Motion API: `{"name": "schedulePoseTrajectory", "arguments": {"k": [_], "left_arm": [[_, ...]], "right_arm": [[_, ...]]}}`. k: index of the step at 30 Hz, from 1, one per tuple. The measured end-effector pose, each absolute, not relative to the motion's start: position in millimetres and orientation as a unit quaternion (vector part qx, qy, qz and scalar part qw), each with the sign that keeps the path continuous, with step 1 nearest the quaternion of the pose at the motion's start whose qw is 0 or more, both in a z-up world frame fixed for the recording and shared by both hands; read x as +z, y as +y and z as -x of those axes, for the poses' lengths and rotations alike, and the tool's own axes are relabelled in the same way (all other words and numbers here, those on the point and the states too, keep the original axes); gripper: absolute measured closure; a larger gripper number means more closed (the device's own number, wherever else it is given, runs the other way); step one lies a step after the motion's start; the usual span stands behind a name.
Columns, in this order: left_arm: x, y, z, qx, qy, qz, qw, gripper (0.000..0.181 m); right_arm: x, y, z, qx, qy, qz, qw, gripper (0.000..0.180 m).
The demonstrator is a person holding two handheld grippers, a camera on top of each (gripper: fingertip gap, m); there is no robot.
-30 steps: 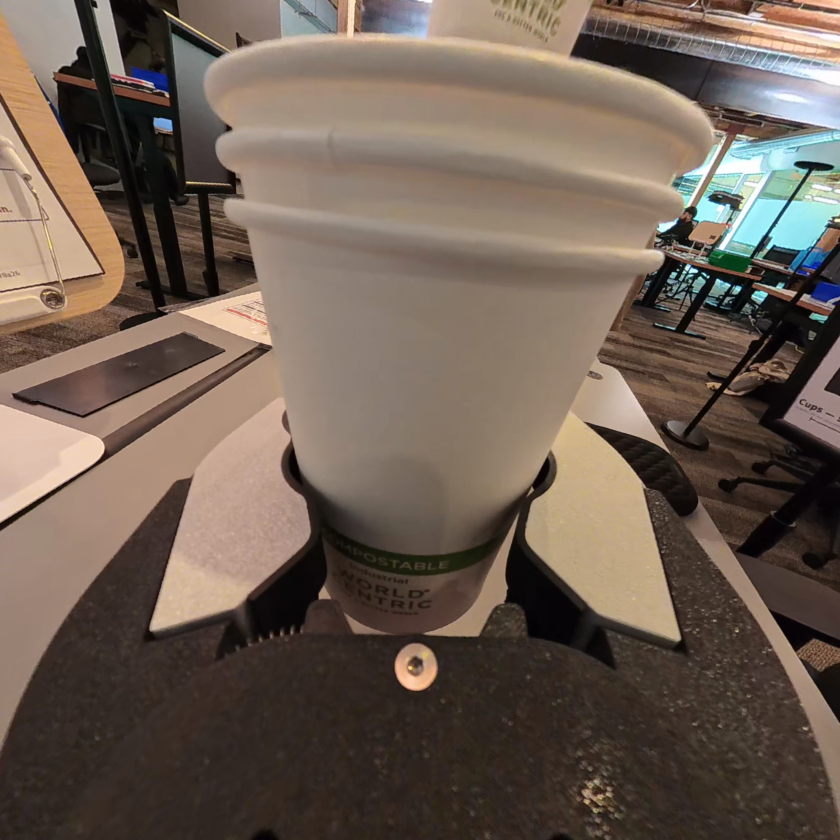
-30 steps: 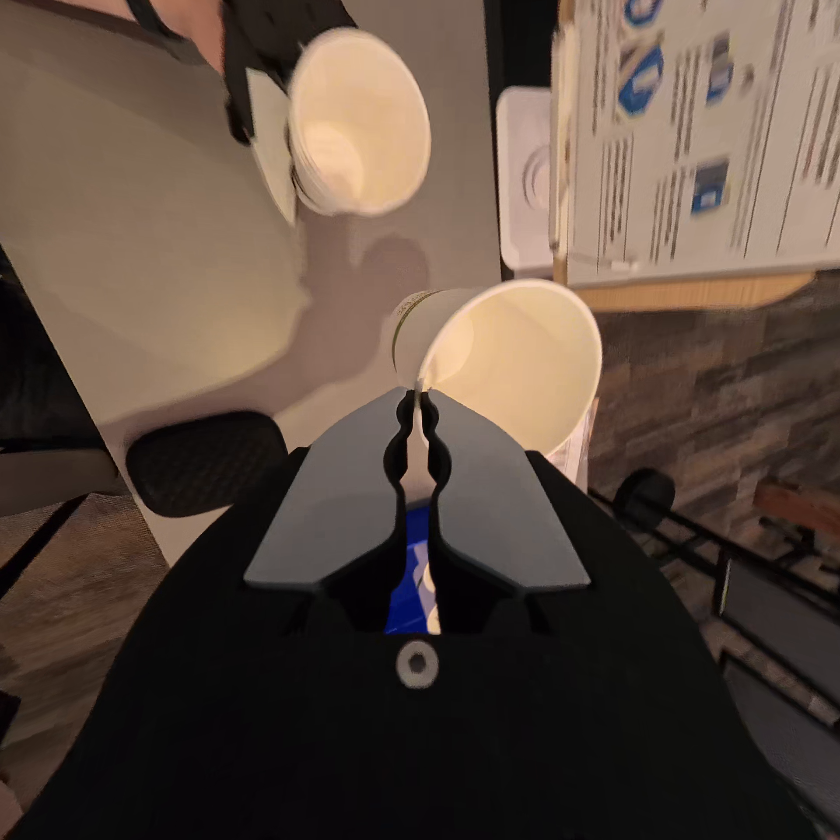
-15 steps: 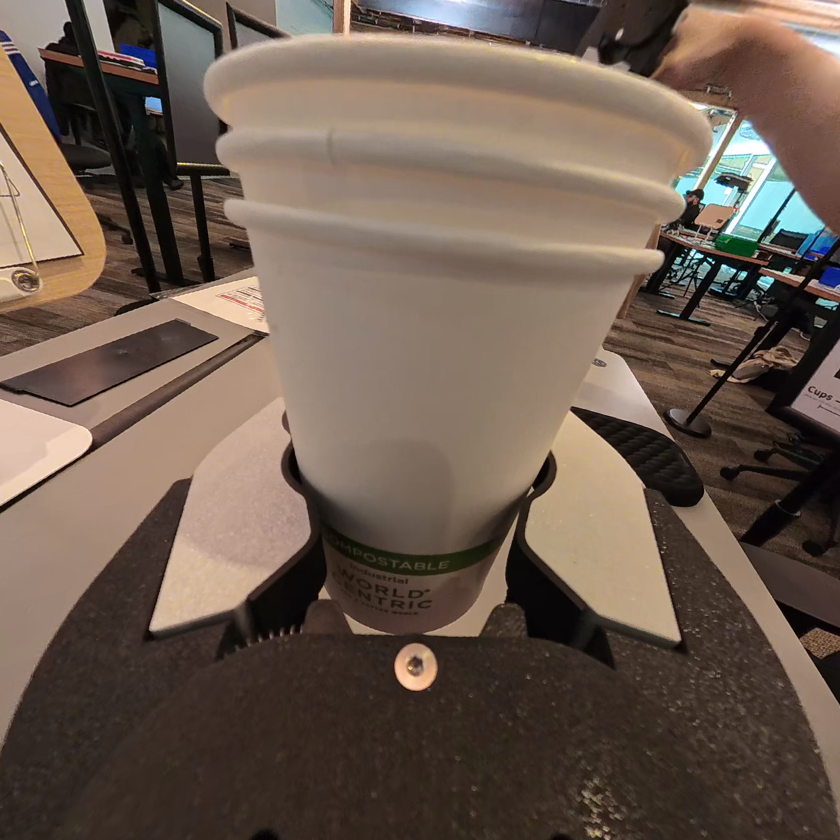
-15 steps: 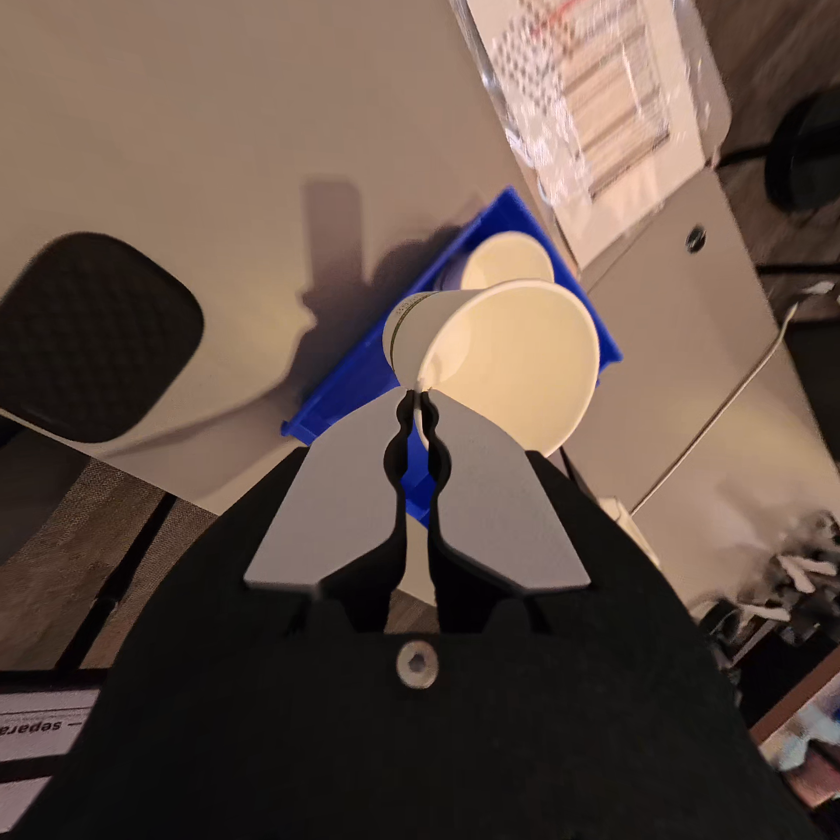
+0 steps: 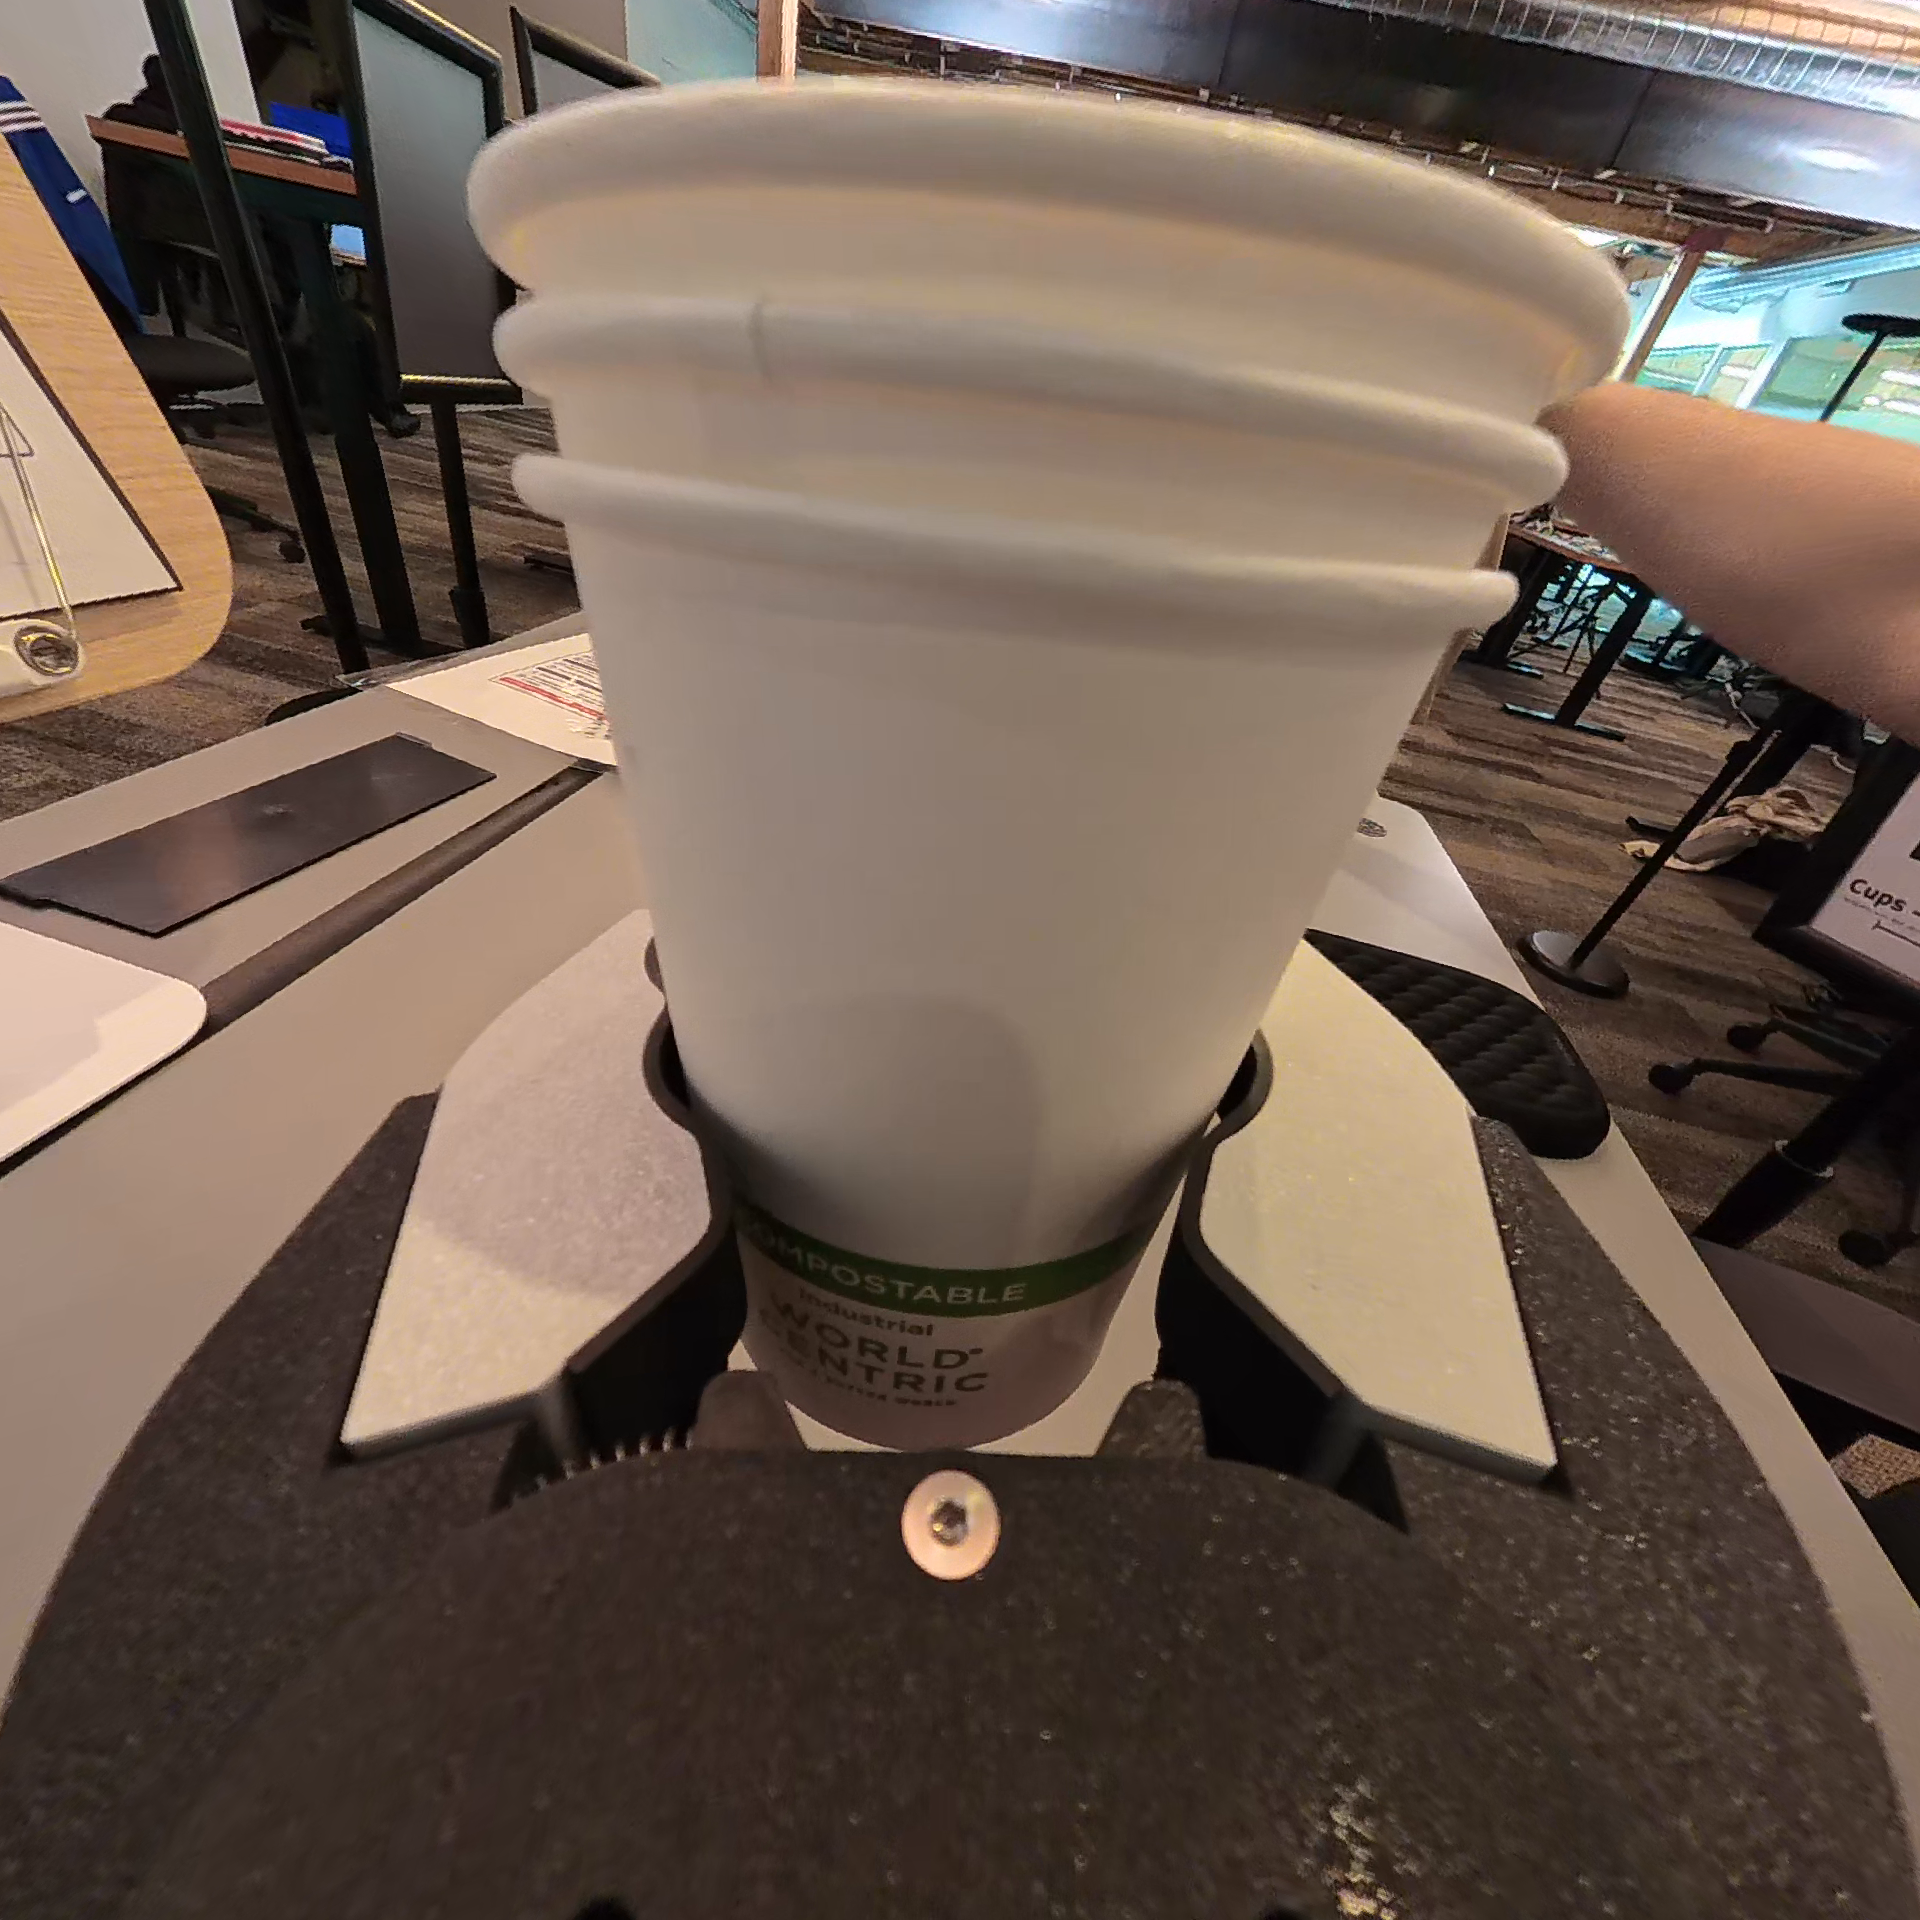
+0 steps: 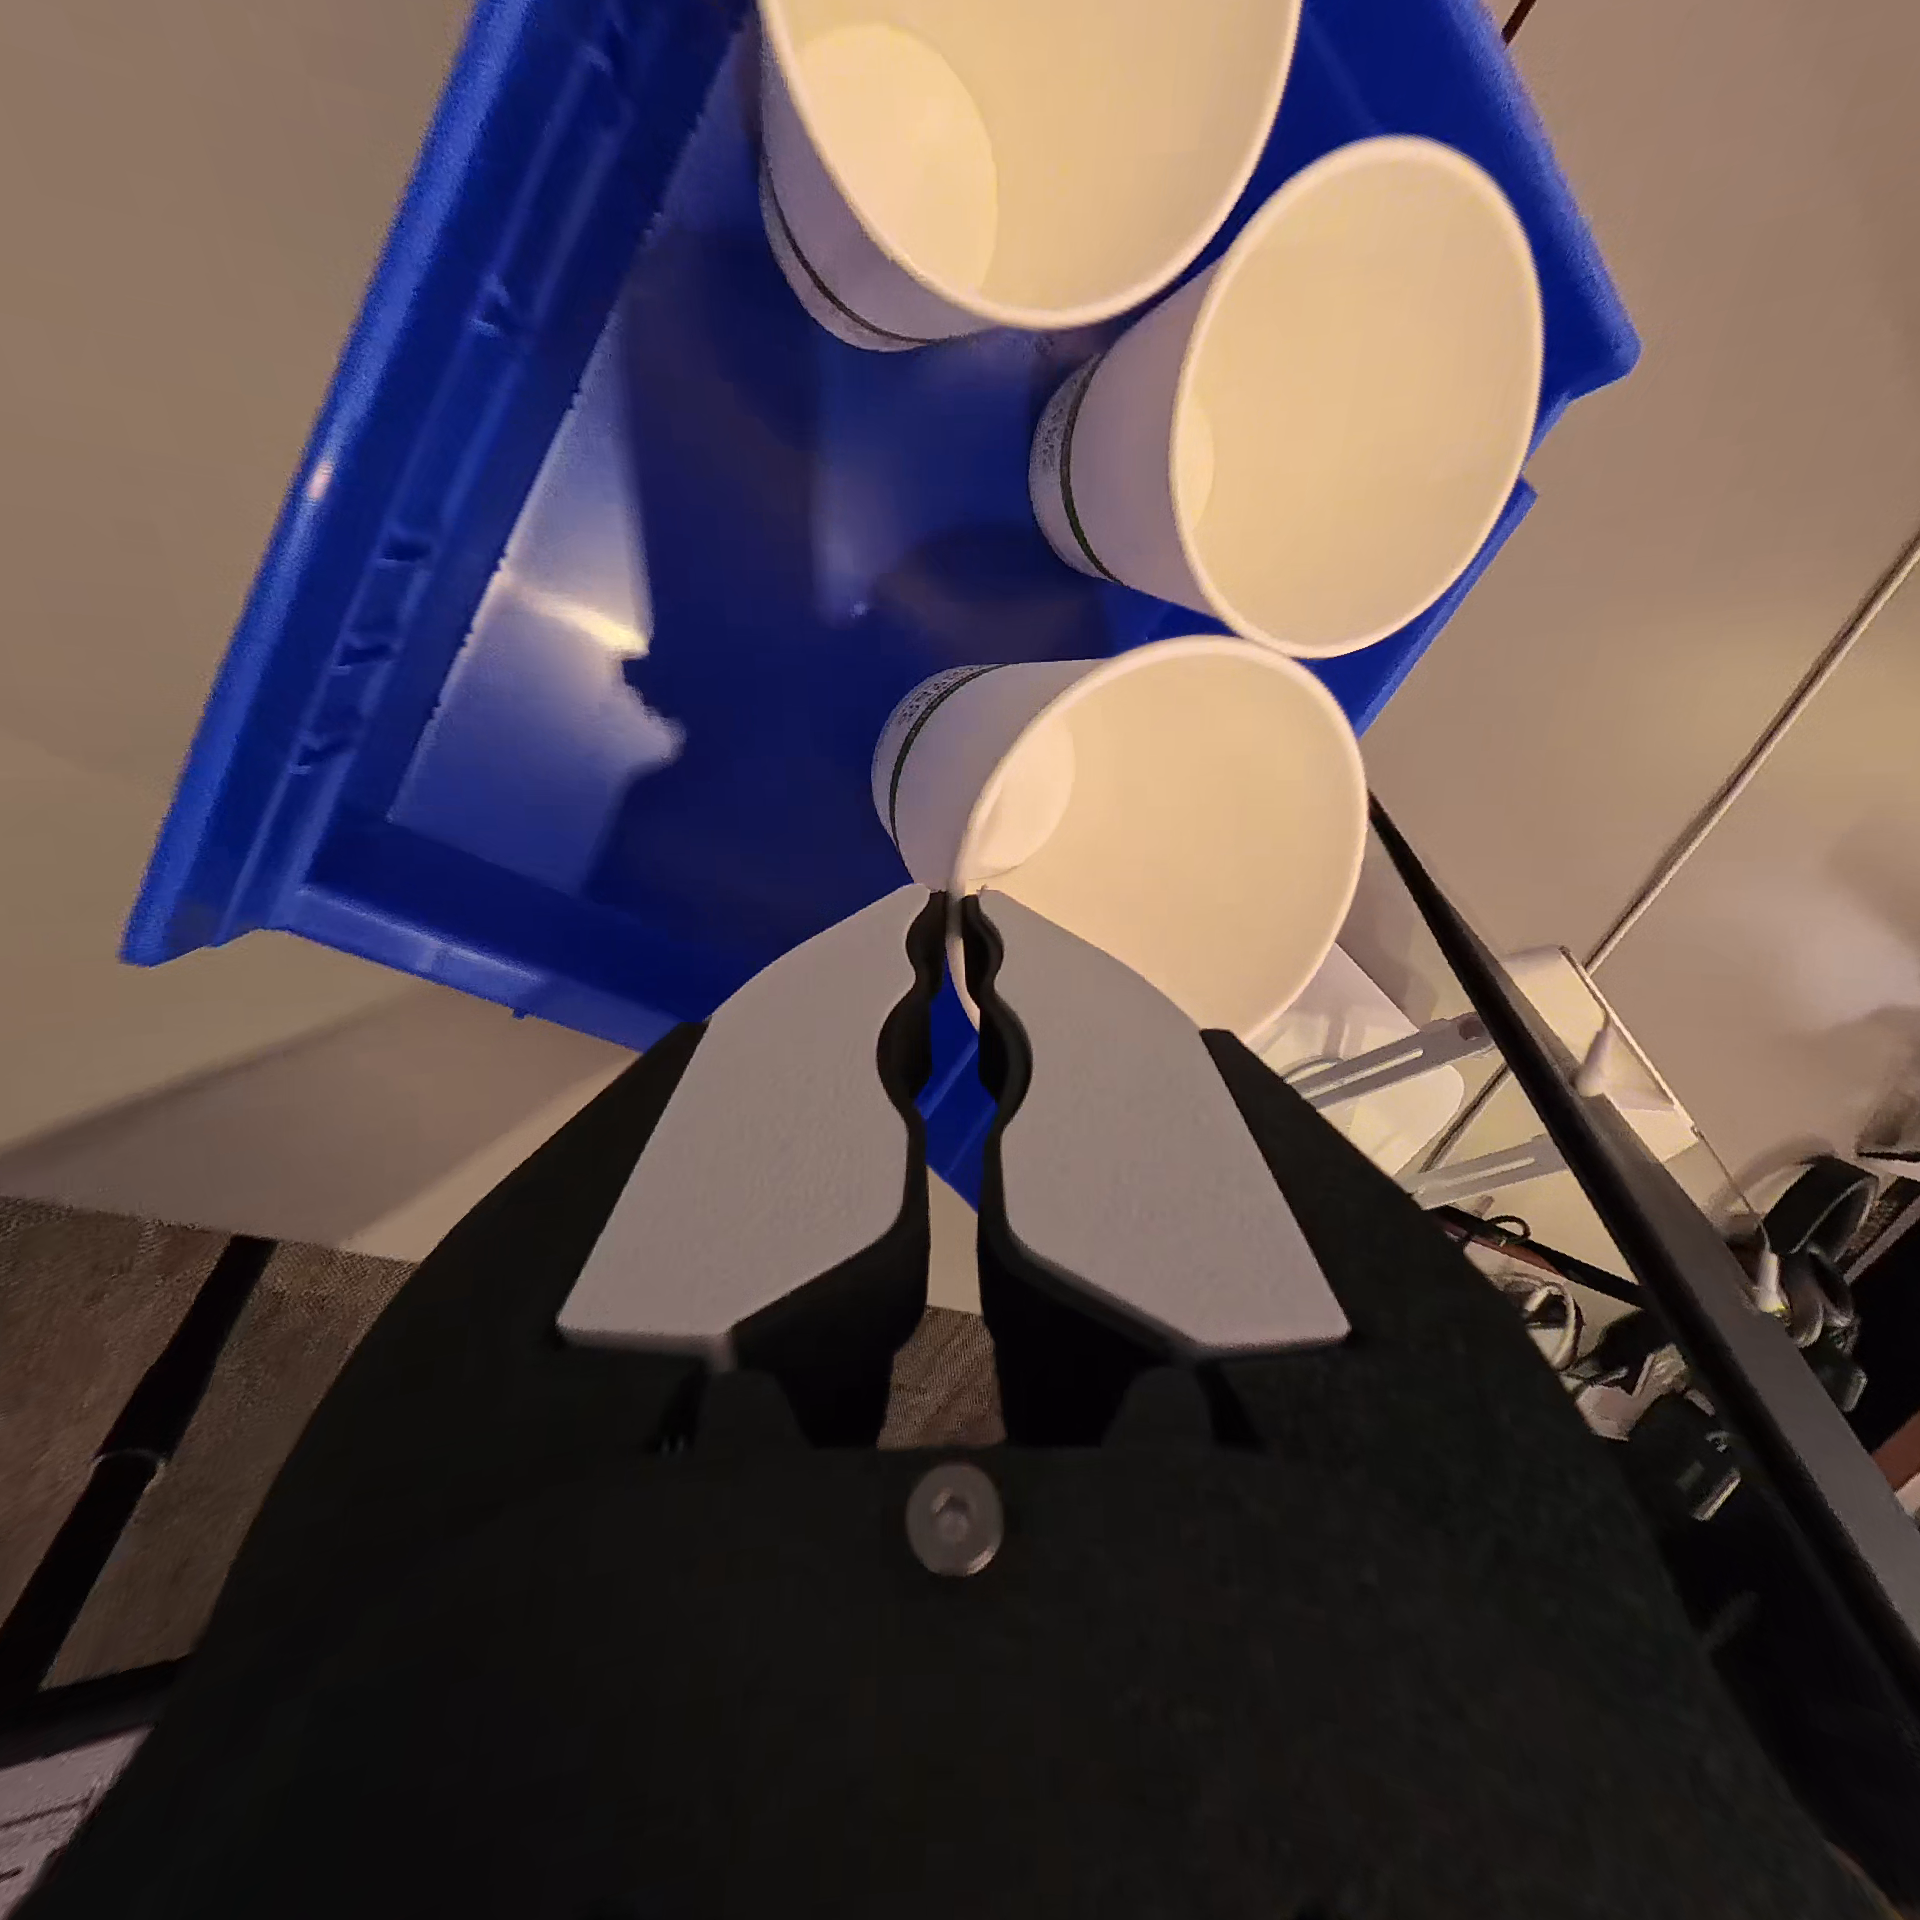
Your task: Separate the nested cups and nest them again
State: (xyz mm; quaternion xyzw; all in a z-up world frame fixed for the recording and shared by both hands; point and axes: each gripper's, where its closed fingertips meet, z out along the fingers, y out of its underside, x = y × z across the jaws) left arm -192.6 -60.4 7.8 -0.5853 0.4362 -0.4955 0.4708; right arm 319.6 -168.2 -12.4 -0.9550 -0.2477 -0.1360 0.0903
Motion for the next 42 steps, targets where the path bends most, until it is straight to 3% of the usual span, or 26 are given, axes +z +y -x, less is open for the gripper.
{"name": "schedulePoseTrajectory", "arguments": {"k": [23,28,32,36,42], "left_arm": [[3.7,-58.0,192.1,-0.493,0.437,0.59,0.467,0.08],[7.0,-59.8,192.2,-0.496,0.437,0.587,0.468,0.08],[10.2,-61.0,192.4,-0.498,0.436,0.584,0.47,0.08],[15.1,-62.5,192.9,-0.5,0.436,0.579,0.473,0.08],[21.7,-63.3,195.8,-0.502,0.433,0.574,0.481,0.08]], "right_arm": [[-55.0,-158.1,-332.5,-0.118,-0.235,0.96,0.092,0.176],[-48.7,-159.5,-331.9,-0.121,-0.233,0.96,0.101,0.157],[-10.8,-160.4,-325.4,-0.132,-0.241,0.955,0.11,0.155],[69.1,-140.1,-284.5,-0.14,-0.274,0.937,0.165,0.156],[181.9,-106.3,-112.3,-0.035,-0.412,0.874,0.255,0.161]]}}
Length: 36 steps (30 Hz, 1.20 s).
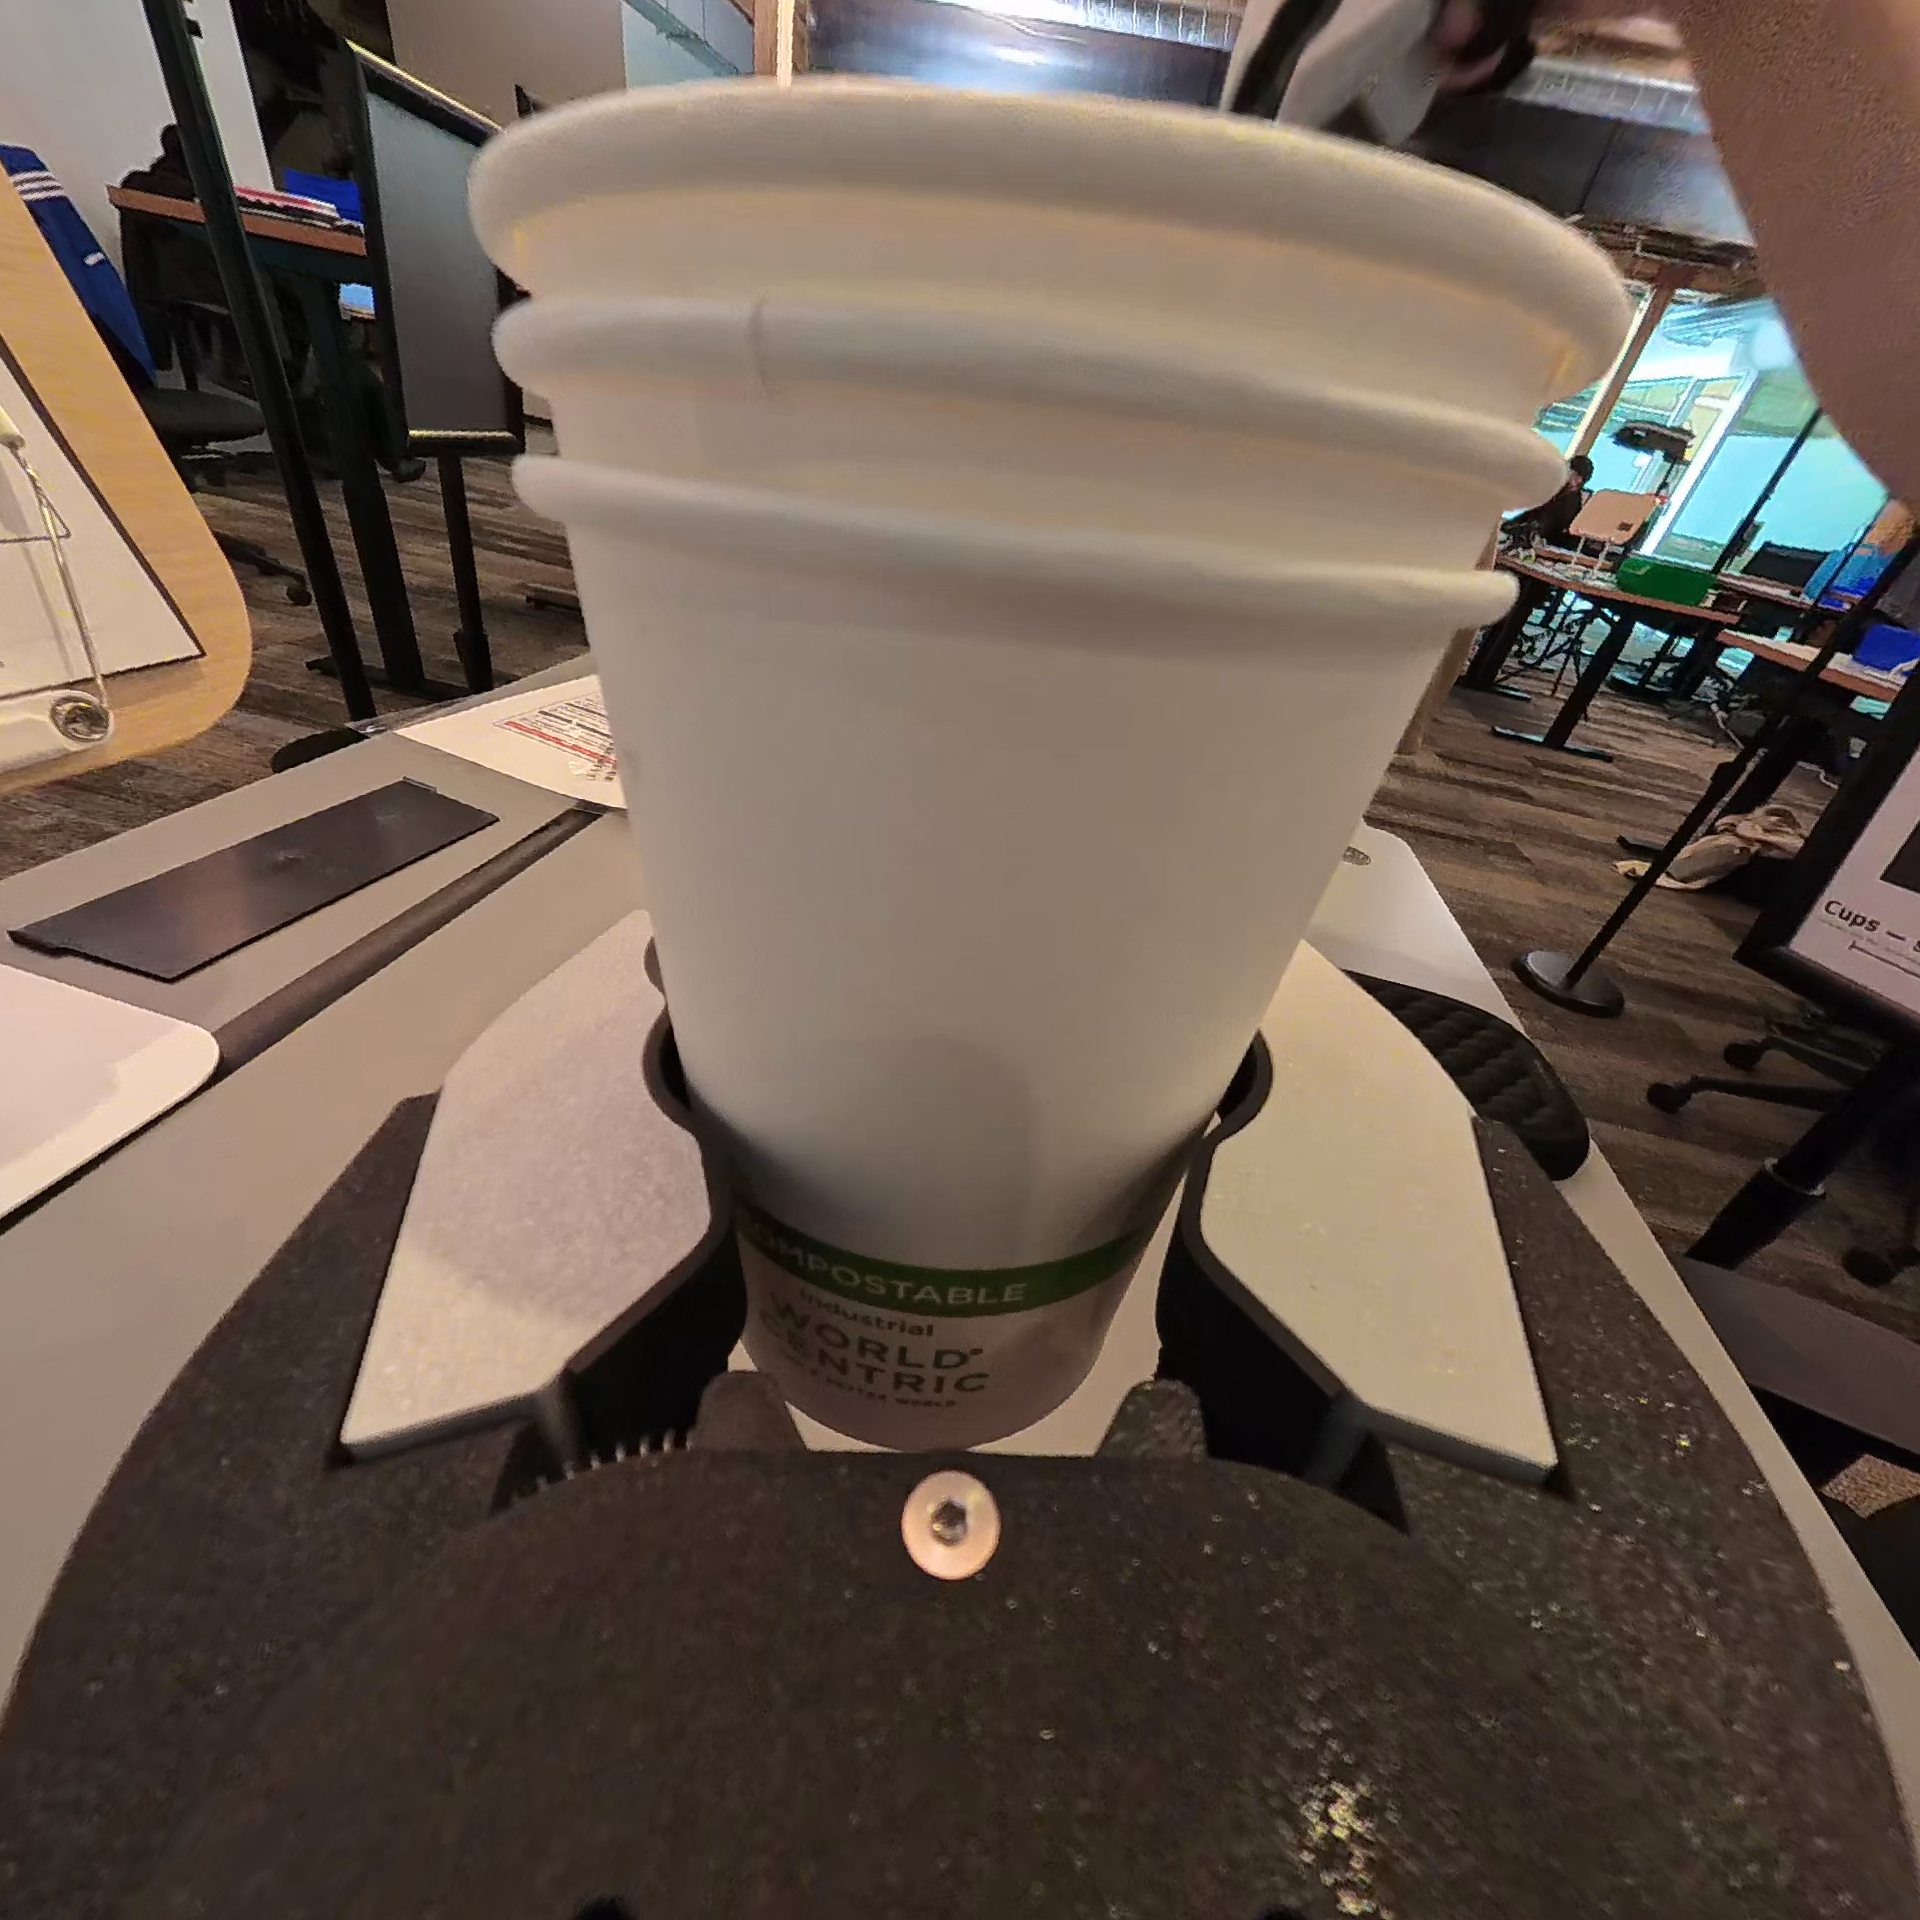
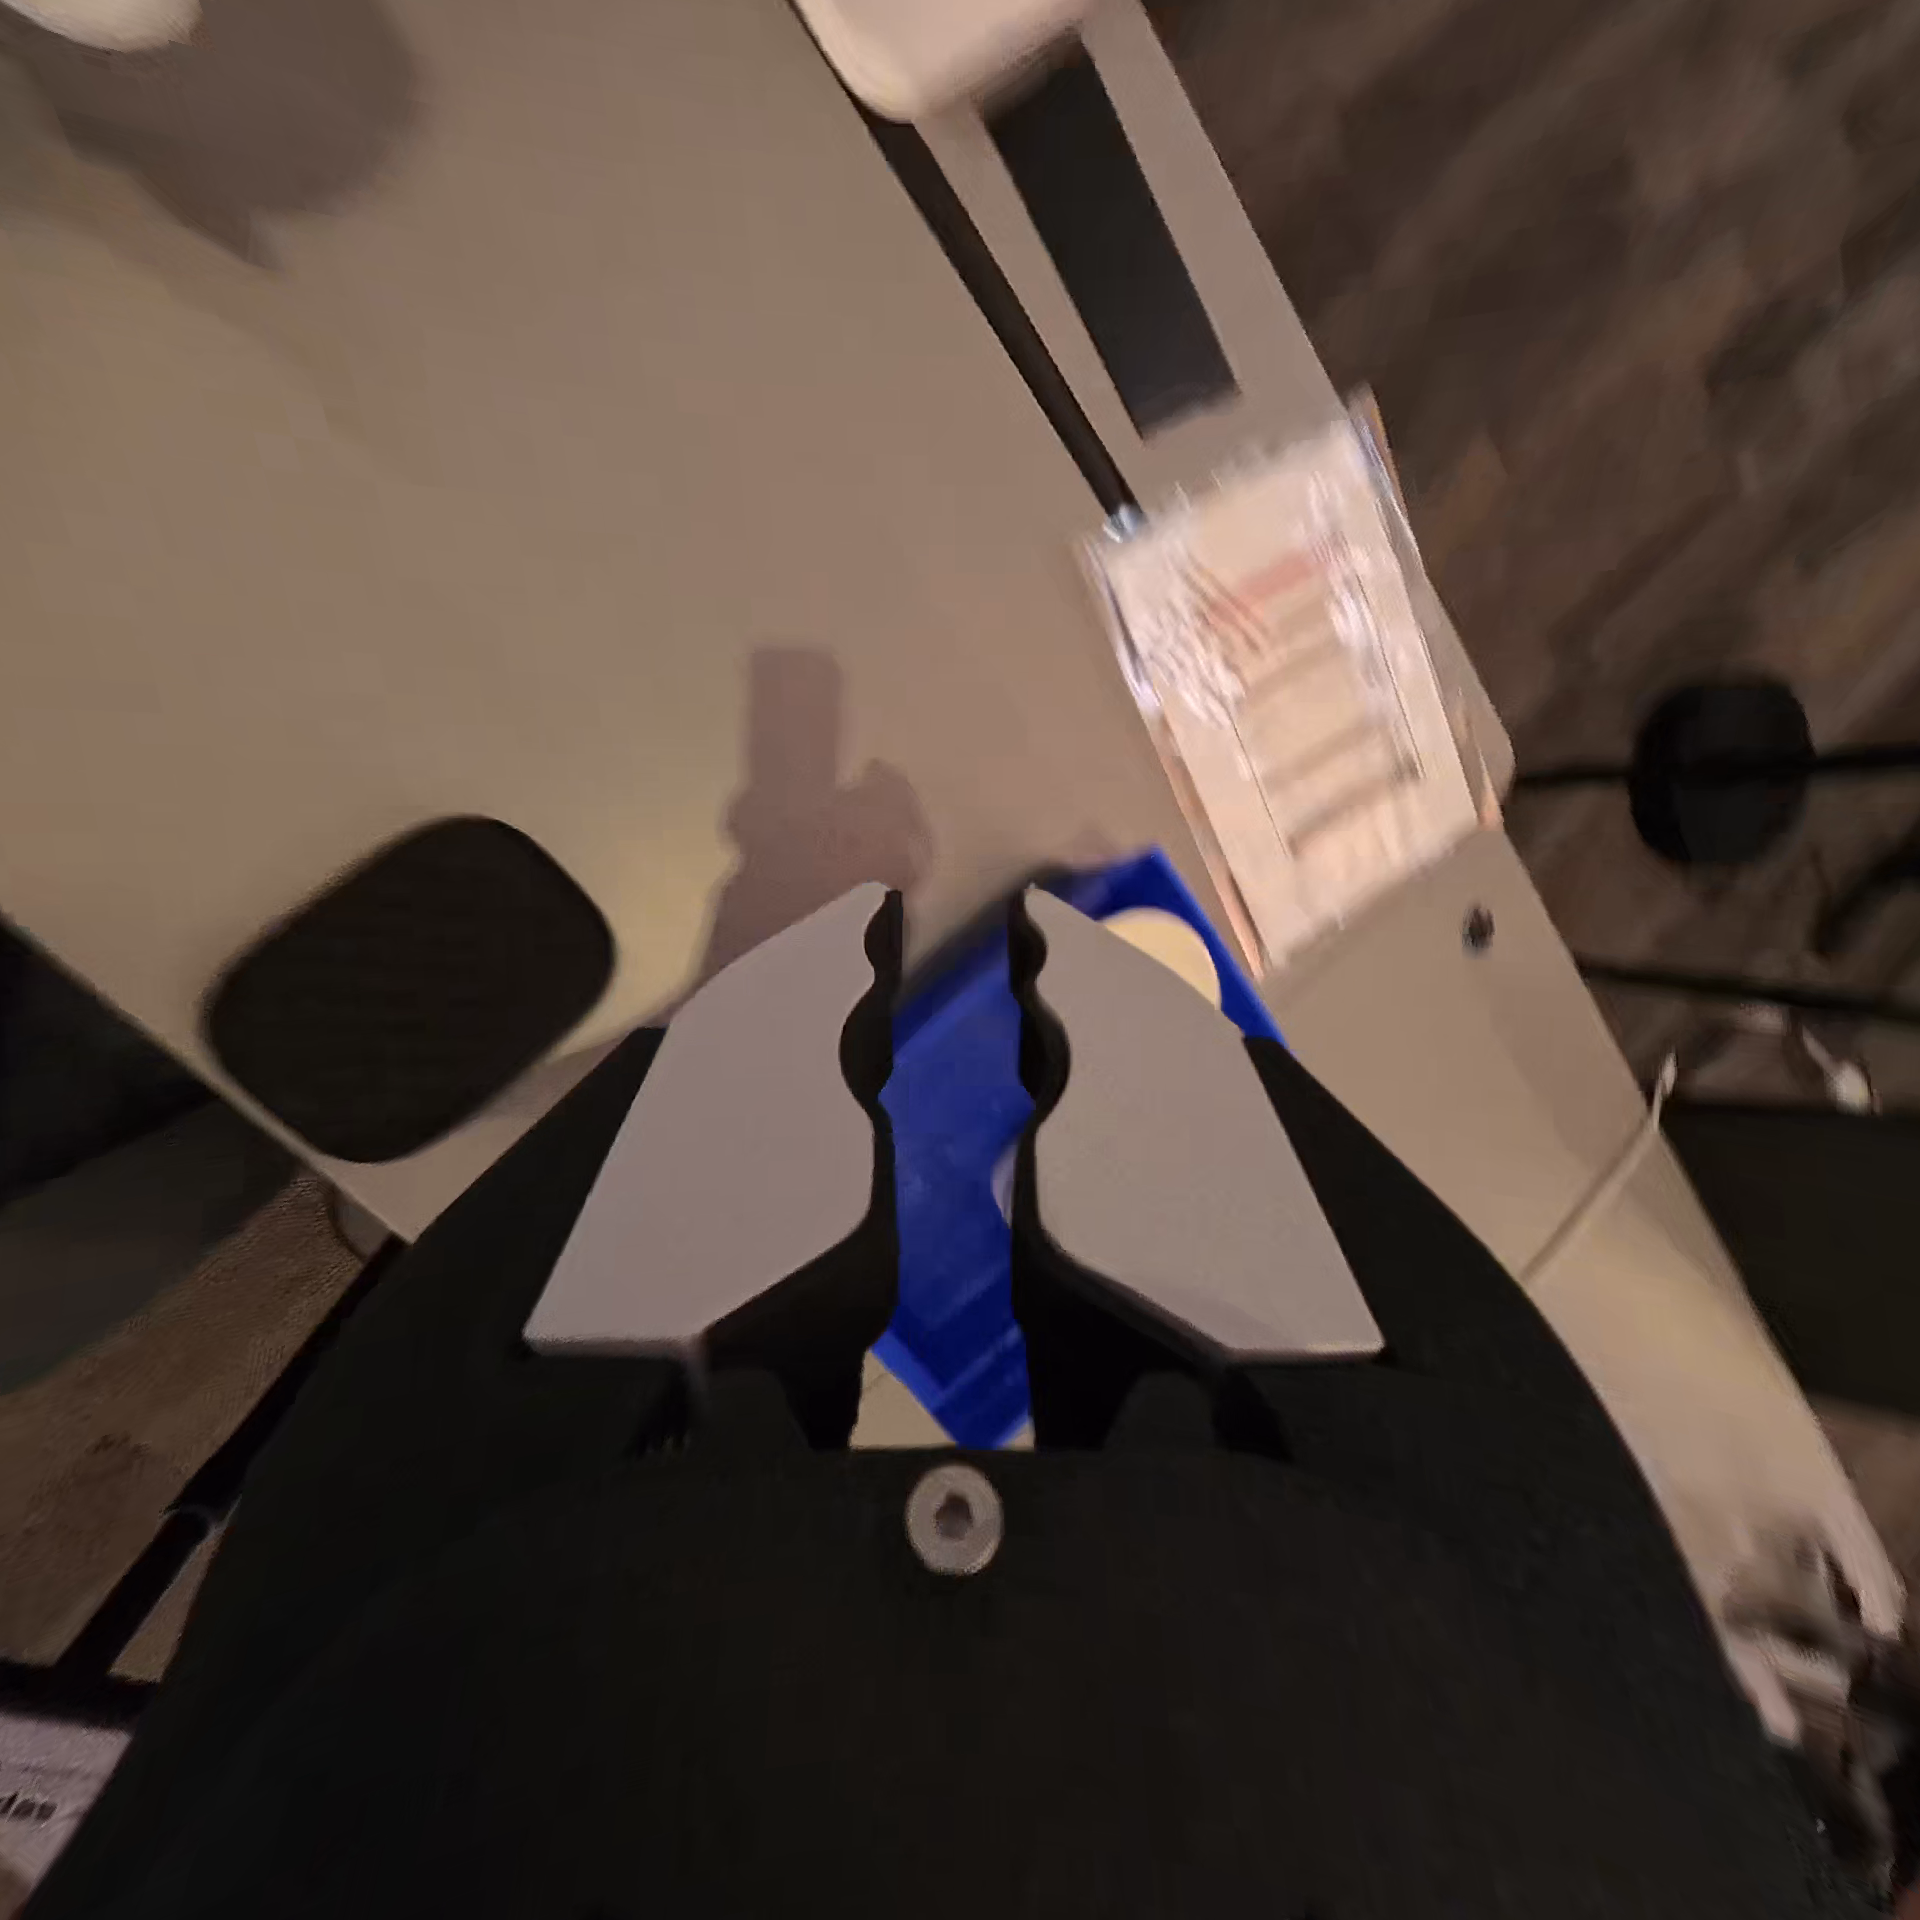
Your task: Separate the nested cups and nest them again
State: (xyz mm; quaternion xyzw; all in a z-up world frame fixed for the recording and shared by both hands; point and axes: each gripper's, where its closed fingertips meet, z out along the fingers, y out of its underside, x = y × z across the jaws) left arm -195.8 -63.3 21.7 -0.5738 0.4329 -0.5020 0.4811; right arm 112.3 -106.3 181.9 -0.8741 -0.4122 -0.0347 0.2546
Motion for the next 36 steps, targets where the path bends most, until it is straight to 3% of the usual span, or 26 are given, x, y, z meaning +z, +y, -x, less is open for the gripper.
{"name": "schedulePoseTrajectory", "arguments": {"k": [6,13,22,36], "left_arm": [[26.1,-61.3,200.4,-0.505,0.427,0.571,0.486,0.08],[30.4,-62.9,202.0,-0.509,0.426,0.567,0.488,0.08],[31.4,-65.2,200.7,-0.513,0.43,0.563,0.484,0.08],[30.4,-66.5,198.5,-0.513,0.432,0.563,0.482,0.08]], "right_arm": [[214.8,-118.8,86.4,0.034,-0.608,0.754,0.246,0.166],[169.8,-117.4,204.1,0.048,-0.706,0.684,0.18,0.165],[111.5,-104.4,242.4,0.051,-0.73,0.67,0.123,0.166],[101.3,-105.1,239.9,0.067,-0.731,0.672,0.099,0.176]]}}
